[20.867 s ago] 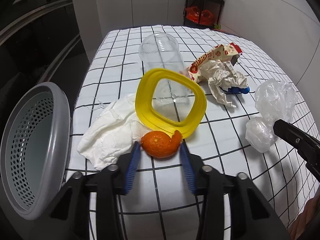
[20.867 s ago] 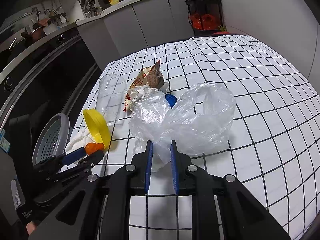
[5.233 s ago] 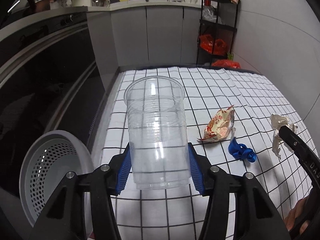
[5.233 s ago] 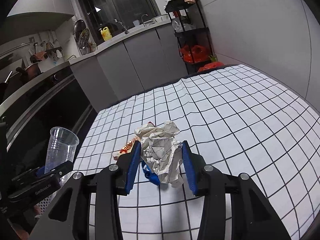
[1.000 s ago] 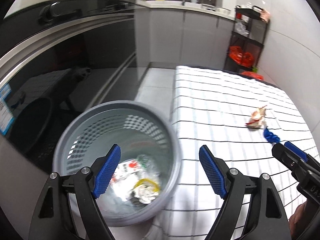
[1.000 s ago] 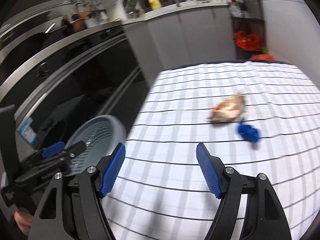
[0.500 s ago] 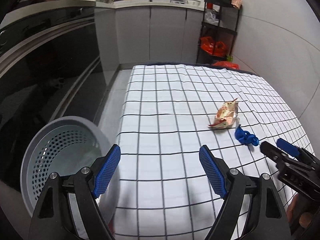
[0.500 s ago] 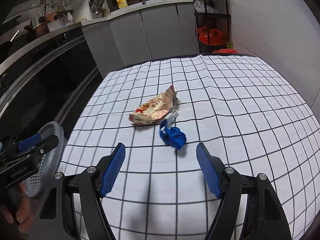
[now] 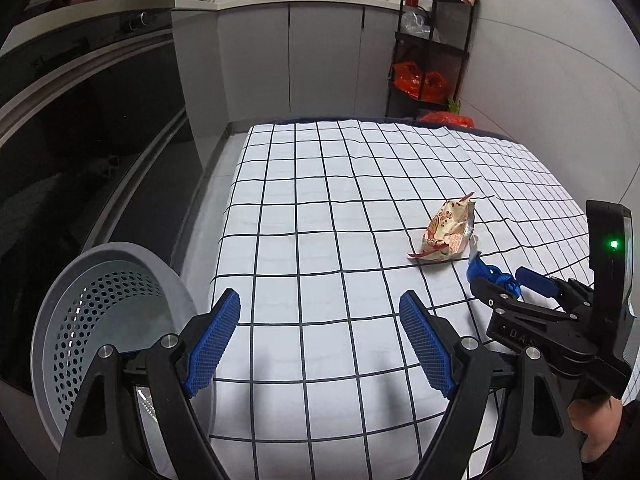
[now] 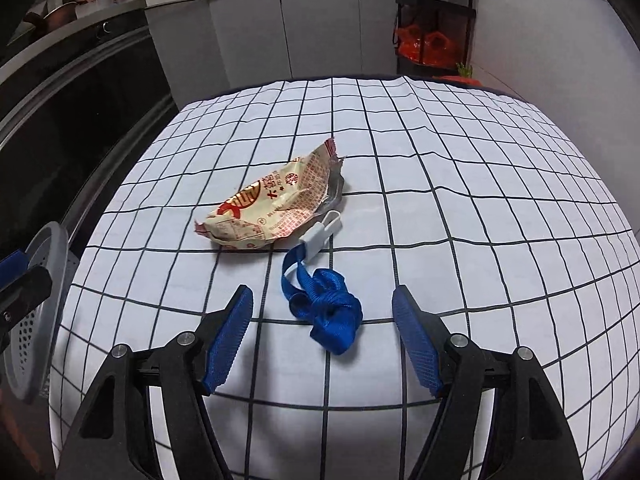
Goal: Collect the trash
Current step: 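Close the right gripper on the blue cloth item and lift it, then grasp the red-and-white snack wrapper with the left gripper while the right gripper holds the blue item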
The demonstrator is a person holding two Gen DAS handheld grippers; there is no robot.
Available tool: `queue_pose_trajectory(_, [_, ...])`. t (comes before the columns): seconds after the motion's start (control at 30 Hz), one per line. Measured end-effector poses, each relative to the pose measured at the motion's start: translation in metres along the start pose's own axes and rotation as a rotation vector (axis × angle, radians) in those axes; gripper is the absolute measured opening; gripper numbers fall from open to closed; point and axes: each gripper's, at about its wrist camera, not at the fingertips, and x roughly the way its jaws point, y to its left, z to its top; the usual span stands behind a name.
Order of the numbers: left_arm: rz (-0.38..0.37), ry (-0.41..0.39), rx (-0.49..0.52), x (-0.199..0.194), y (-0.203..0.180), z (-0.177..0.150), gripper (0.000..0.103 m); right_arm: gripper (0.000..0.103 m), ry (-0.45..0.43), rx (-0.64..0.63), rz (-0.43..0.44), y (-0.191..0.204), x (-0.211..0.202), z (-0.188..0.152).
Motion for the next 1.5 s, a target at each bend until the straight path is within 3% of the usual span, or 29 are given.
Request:
queue_pose_trajectory(0.17, [-0.004, 0.015, 0.006, 0.008, -0.005, 0.001, 0.080, 0.057, 0.004, 0.001, -0.014, -0.001, 0.007, 0.003])
queue_pose_trajectory(0.27, [-0.006, 0.018, 0.014, 0.010, -0.008, 0.003, 0.080, 0.032, 0.005, -0.007, -0.007, -0.001, 0.008, 0.003])
queue_pose_trajectory(0.4, [-0.012, 0.015, 0.025, 0.012, -0.015, 0.007, 0.082, 0.022, -0.016, 0.015, 0.036, -0.006, 0.003, 0.003])
queue_pose_trajectory(0.67, [-0.063, 0.024, 0.042, 0.029, -0.039, 0.019, 0.083, 0.022, -0.172, 0.222, 0.109, -0.051, -0.024, 0.003])
queue_pose_trajectory(0.8, [-0.096, 0.035, 0.057, 0.043, -0.054, 0.024, 0.085, 0.022, -0.218, 0.272, 0.098, -0.068, -0.029, 0.001])
queue_pose_trajectory(1.23, [-0.108, 0.097, 0.116, 0.100, -0.100, 0.040, 0.086, 0.022, -0.247, 0.317, 0.123, -0.083, -0.028, -0.003])
queue_pose_trajectory(1.5, [-0.118, 0.153, 0.101, 0.127, -0.107, 0.042, 0.086, 0.022, -0.232, 0.321, 0.134, -0.085, -0.026, -0.004])
